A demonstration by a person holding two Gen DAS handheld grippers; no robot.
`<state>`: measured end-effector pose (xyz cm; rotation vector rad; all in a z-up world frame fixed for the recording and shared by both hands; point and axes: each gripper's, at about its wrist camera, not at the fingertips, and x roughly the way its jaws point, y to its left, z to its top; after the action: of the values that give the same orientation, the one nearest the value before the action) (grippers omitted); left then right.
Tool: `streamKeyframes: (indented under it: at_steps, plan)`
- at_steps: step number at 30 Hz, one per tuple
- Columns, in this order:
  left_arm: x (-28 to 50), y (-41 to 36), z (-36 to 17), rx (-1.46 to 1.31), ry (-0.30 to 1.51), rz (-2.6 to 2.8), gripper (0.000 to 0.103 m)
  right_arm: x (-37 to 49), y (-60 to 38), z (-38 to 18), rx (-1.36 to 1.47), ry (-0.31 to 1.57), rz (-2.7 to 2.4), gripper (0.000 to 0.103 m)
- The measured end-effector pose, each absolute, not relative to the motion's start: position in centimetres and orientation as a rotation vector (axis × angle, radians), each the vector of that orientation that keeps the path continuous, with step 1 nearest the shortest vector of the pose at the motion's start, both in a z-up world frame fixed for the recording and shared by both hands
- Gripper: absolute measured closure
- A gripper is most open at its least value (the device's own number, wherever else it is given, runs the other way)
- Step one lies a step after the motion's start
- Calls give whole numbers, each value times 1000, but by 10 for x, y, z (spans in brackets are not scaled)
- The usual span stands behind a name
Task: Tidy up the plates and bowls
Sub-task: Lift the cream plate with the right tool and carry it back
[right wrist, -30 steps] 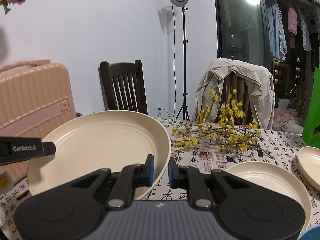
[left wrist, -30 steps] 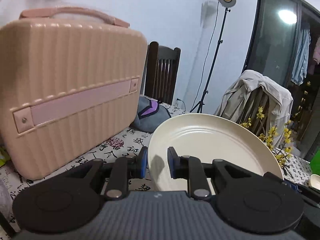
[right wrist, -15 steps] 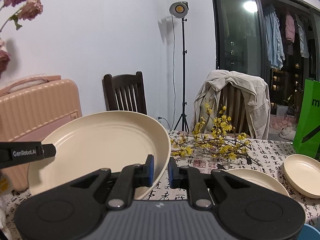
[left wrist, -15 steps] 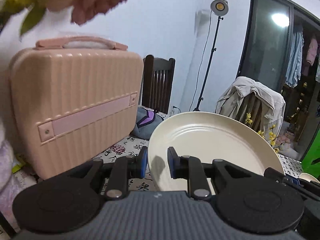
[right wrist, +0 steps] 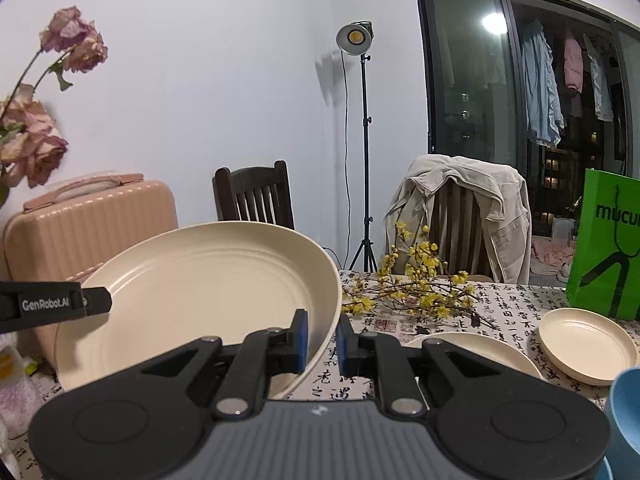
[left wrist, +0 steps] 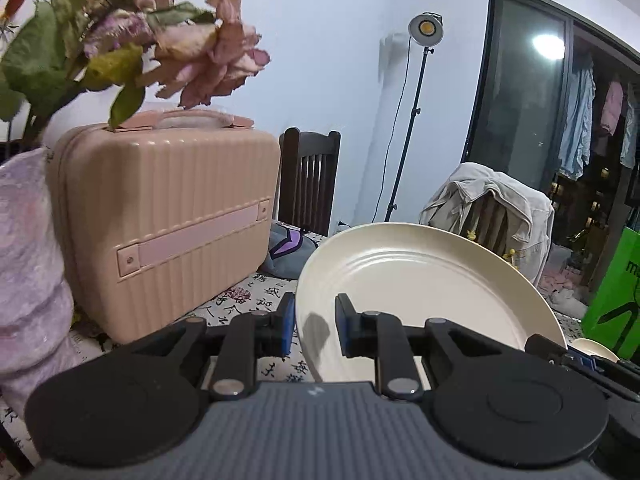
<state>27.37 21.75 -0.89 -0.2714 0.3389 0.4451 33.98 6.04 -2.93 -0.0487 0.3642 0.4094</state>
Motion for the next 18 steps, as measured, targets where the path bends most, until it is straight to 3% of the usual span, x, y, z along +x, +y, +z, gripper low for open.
streamKeyframes:
  at_steps: [18]
  plan:
    - [209, 156, 13, -254, 281, 402, 82, 276, -2, -7, -29, 305, 396, 89]
